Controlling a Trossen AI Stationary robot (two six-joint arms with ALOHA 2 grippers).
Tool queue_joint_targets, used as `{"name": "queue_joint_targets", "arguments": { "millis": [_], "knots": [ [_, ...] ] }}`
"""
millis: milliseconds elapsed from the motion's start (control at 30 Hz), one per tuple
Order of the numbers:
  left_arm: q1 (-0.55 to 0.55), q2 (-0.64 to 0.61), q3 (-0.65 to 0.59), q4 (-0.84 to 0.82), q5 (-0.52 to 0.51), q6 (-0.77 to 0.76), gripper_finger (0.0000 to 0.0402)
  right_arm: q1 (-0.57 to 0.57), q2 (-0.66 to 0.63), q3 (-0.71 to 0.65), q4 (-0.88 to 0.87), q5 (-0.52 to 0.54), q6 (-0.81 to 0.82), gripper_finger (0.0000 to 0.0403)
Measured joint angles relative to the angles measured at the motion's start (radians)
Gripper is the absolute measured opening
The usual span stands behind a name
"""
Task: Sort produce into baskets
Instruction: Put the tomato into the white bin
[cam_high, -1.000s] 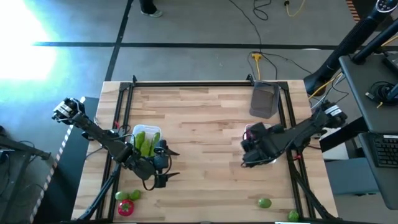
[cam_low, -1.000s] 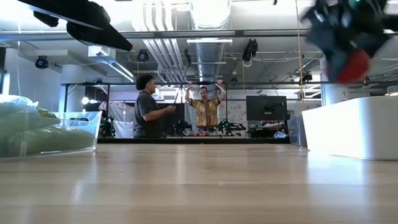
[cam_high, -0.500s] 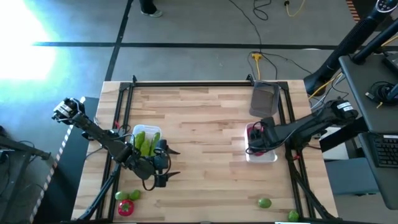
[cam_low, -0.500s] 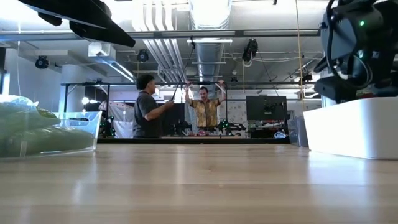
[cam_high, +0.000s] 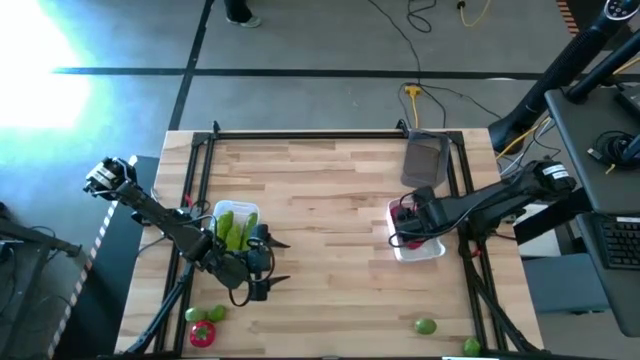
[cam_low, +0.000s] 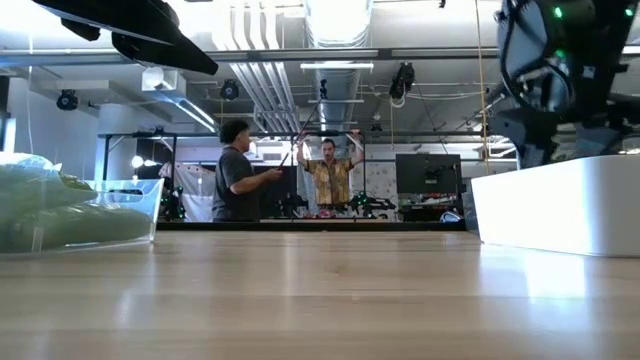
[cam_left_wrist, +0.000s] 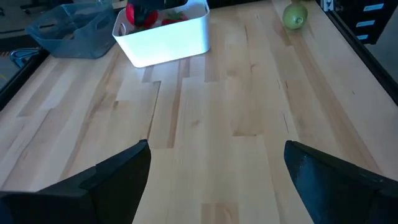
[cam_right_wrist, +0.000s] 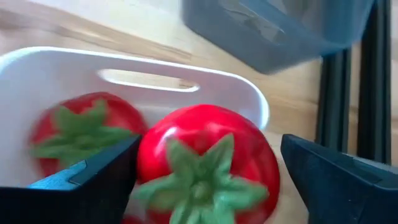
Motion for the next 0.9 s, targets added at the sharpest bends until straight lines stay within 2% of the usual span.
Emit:
{"name": "queue_joint_targets", "arguments": {
  "millis": [333,500,667,900],
  "knots": [
    [0.000,0.000,0.000,0.000,0.000,-0.009,0.0349,0.001,0.000,0.208,-0.100,-0.029,-0.069,0.0375],
    [0.000,0.000,0.000,0.000,0.001,-0.020,0.0349,0.011,0.000,0.261,-0.133,-0.189,-0.069,0.0366],
    [0.000,0.000,0.000,0.000,0.001,-0.037,0.0349,0.050,0.000,0.248,-0.131,-0.281,-0.062,0.0327],
    [0.000,0.000,0.000,0.009,0.002,-0.042,0.0349,0.070,0.002,0.138,-0.044,-0.371,-0.034,0.0253]
  ]
}}
